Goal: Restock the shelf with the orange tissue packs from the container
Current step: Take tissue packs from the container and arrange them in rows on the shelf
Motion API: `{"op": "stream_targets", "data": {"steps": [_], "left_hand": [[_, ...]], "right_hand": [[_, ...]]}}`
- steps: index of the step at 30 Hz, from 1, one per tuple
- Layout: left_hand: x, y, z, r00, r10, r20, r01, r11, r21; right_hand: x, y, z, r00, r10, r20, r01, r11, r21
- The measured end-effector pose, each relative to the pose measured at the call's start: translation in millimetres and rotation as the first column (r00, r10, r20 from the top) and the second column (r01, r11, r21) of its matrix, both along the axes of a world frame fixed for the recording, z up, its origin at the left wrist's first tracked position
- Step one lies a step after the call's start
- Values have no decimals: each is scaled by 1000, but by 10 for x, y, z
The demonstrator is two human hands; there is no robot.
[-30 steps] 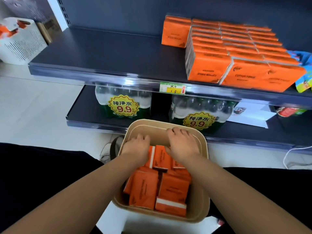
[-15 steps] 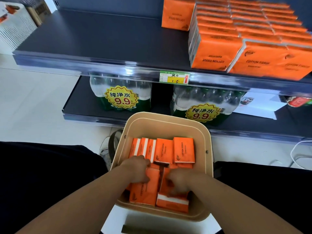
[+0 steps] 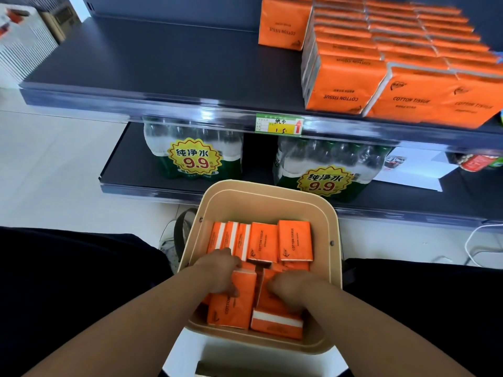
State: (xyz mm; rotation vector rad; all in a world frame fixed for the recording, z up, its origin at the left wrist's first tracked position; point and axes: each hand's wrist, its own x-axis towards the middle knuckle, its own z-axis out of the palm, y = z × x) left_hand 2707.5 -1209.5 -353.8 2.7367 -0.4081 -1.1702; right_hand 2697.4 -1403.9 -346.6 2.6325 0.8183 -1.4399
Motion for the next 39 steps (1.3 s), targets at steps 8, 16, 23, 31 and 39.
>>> {"op": "stream_targets", "data": {"steps": [8,16,23,31,39], "left_hand": [[-2,31,-19,999,38,-19,-38,999,-20],[26,43,-25,997,58,-49,-59,998,-20],[22,56,-55,996,76,-52,-78,997,-30],[30,83,-86,993,95,-70,-98,994,-39],[62,84,-46,982,144,-120,-153,986,-69]], "right_hand": [[-170,165,-249,971,235,41,-228,966,-120],[-103,86,-265,984,124,127,-114,990,-82],[-193,143,-300,956,258,140,-241,962,-129],[-116,2,-313,978,191,88,-190,982,-16],[-66,19,-282,988,-152,-34,152,988,-15]]}}
